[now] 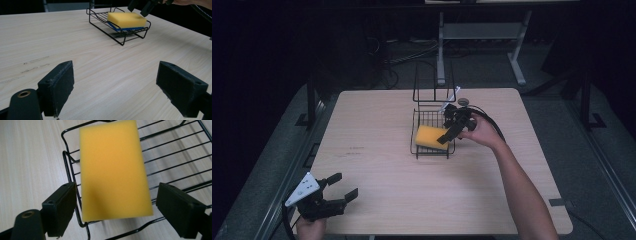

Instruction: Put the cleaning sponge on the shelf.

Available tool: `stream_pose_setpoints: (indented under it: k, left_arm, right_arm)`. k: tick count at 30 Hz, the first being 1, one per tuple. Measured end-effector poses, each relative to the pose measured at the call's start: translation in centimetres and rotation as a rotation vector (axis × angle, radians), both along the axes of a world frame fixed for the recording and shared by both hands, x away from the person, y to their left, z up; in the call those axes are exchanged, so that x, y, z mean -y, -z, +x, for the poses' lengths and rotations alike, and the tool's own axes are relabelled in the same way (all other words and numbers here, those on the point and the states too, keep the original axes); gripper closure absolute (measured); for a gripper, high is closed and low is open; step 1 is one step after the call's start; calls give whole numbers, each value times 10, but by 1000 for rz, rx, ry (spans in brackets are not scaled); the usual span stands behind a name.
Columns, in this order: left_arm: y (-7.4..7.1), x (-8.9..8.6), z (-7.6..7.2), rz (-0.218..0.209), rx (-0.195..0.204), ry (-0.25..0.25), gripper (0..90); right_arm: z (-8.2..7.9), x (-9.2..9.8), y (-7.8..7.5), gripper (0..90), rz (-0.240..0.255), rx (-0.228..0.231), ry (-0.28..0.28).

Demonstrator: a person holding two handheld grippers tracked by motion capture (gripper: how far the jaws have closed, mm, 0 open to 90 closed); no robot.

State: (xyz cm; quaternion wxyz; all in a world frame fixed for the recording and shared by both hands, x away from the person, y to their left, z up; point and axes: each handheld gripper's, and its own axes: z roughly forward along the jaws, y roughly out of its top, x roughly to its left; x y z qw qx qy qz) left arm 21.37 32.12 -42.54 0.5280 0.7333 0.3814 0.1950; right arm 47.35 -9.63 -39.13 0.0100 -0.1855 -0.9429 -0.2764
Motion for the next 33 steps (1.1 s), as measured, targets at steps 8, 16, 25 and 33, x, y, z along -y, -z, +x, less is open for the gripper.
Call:
stream_pose_setpoints:
  k: [8,16,25,33]
  left_arm:
    - [0,2,1,4,-6,8,140]
    - [0,6,2,11,-3,19,140]
    - [1,6,2,10,-6,21,140]
    - [0,7,1,8,0,23,140]
  right_arm:
    - [-4,12,2,167,7,-5,17]
    - [-9,22,-5,167,1,3,29]
    - [-23,42,2,168,-16,1,49]
    - [-38,52,4,168,-32,8,54]
